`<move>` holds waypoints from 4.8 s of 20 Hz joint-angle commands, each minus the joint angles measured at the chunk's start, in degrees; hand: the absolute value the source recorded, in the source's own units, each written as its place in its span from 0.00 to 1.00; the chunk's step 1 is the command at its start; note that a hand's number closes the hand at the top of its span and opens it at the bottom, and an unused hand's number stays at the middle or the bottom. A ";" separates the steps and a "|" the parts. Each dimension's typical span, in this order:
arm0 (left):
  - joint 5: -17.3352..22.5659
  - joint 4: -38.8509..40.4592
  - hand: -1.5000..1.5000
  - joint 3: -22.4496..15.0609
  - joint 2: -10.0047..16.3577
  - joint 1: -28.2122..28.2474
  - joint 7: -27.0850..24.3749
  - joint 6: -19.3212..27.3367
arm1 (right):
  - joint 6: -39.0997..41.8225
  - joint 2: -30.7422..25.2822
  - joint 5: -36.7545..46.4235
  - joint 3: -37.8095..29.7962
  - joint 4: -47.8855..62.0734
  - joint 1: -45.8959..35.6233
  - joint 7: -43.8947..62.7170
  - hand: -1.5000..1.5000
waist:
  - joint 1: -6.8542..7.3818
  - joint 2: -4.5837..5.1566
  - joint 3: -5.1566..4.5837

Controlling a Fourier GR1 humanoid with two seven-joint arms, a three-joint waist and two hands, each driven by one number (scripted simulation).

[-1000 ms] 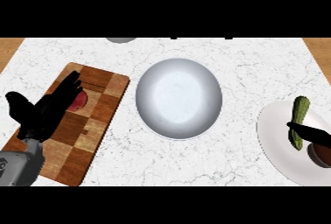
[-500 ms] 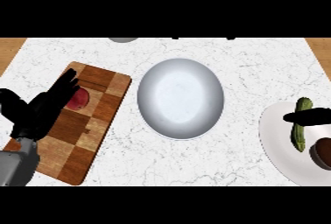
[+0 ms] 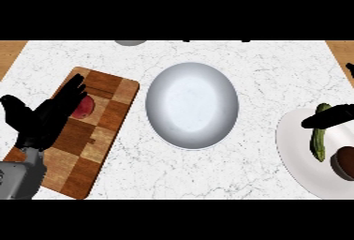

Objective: Pick the squash from the plate and place it in the bowl

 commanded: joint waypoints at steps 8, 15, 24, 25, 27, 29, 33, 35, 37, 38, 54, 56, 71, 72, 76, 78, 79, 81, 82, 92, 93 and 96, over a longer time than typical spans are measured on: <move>-2.27 4.19 0.50 2.21 -1.63 0.08 -2.72 -2.34 | 4.95 2.40 2.02 0.37 3.11 1.34 5.84 0.00 | -0.53 0.02 0.01; -5.09 4.91 0.50 1.71 -4.41 -2.38 -1.24 -1.44 | 6.09 3.54 3.44 -1.62 9.60 -3.49 4.66 0.00 | -0.24 0.11 0.03; -3.60 -2.47 0.50 4.99 -2.87 2.60 1.87 -5.58 | 4.56 4.50 6.14 -5.14 16.85 -2.28 -2.02 0.00 | 0.17 0.05 0.06; -4.59 -0.32 0.50 5.44 -3.76 1.25 1.21 -5.30 | 3.15 5.98 7.79 -4.29 16.16 -1.31 -1.71 0.00 | -0.04 0.05 0.05; -5.09 0.53 0.50 5.93 -5.12 1.82 -0.53 -5.60 | 4.98 6.25 7.24 -5.21 13.12 -0.66 0.07 0.00 | -0.15 0.00 0.04; -3.40 0.26 0.50 7.70 -3.12 -1.34 3.24 -6.95 | 2.75 7.31 8.55 -4.91 19.19 -2.09 -2.74 0.00 | 0.00 0.07 0.06; -4.55 -1.79 0.50 7.40 -4.83 0.12 3.83 -6.71 | 0.48 8.45 9.93 -5.42 24.64 -2.48 -7.17 0.00 | 0.12 0.07 0.07; -3.26 -2.69 0.50 9.95 -2.90 0.19 4.32 -8.76 | 3.03 6.58 8.40 -7.20 21.35 0.01 -7.58 0.00 | -0.18 -0.01 0.06; -6.54 1.05 0.50 8.59 -5.38 -1.42 1.54 -7.00 | 0.97 8.27 10.54 -6.74 29.88 -6.21 -7.28 0.00 | 0.10 0.13 0.06; -8.07 -1.66 0.50 6.86 -7.64 0.29 2.73 -5.04 | 2.12 5.95 9.85 -8.41 29.93 -5.03 -9.84 0.00 | 0.02 0.08 0.06; -10.85 3.92 0.50 10.03 -8.59 -1.81 -1.14 -8.65 | -5.70 5.86 11.19 -11.94 41.92 -0.19 -22.81 0.00 | -0.26 0.15 0.07; -7.51 -1.64 0.50 11.34 -7.45 -0.02 3.57 -11.19 | -7.11 7.71 12.33 -11.06 42.29 -0.83 -21.05 0.00 | -0.02 0.05 0.07; -11.13 -0.53 0.50 11.45 -9.62 -1.61 3.96 -9.61 | -12.48 6.19 16.56 -9.86 47.49 -4.98 -28.98 1.00 | -0.02 0.08 0.07; -11.11 -5.04 0.50 9.83 -10.80 3.71 4.00 -10.19 | -11.35 5.55 16.24 -10.49 48.61 -8.15 -28.05 1.00 | 0.34 0.05 0.08; -13.28 -0.11 0.50 10.05 -11.70 2.21 -0.05 -9.79 | -9.91 7.33 16.85 -8.27 37.68 -2.57 -25.23 1.00 | -0.29 -0.05 0.04; -8.99 -2.18 0.50 13.44 -8.56 -1.99 6.28 -11.19 | -8.47 7.41 17.23 -7.69 35.23 -4.01 -23.42 1.00 | -0.34 -0.10 0.04; -13.02 -1.18 0.50 10.32 -12.03 -0.57 3.80 -8.13 | -10.34 6.45 17.66 -8.26 36.57 -3.15 -26.15 1.00 | -0.31 -0.01 0.05; -11.51 -0.18 0.50 12.64 -10.02 -2.36 4.81 -8.56 | -4.12 9.26 17.32 -2.04 22.32 4.47 -26.65 1.00 | -2.24 -0.76 -0.07; -11.54 0.89 0.50 13.75 -9.01 -0.49 2.86 -9.27 | -4.65 9.12 16.78 -0.55 20.52 8.22 -32.24 1.00 | -2.69 -0.86 -0.08; -9.87 -0.74 0.50 15.29 -8.17 2.92 2.50 -10.57 | 3.33 7.72 17.35 12.40 -21.23 30.84 -31.25 1.00 | -4.89 -1.30 -0.22; -10.18 -0.65 0.50 14.80 -8.84 4.22 1.65 -10.63 | 6.02 6.23 15.74 11.30 -26.23 31.32 -30.21 1.00 | -4.45 -1.20 -0.23; -10.41 -1.72 0.50 14.80 -8.97 4.01 2.24 -9.92 | 9.93 6.26 17.52 14.60 -40.32 36.97 -23.39 1.00 | -4.51 -1.30 -0.24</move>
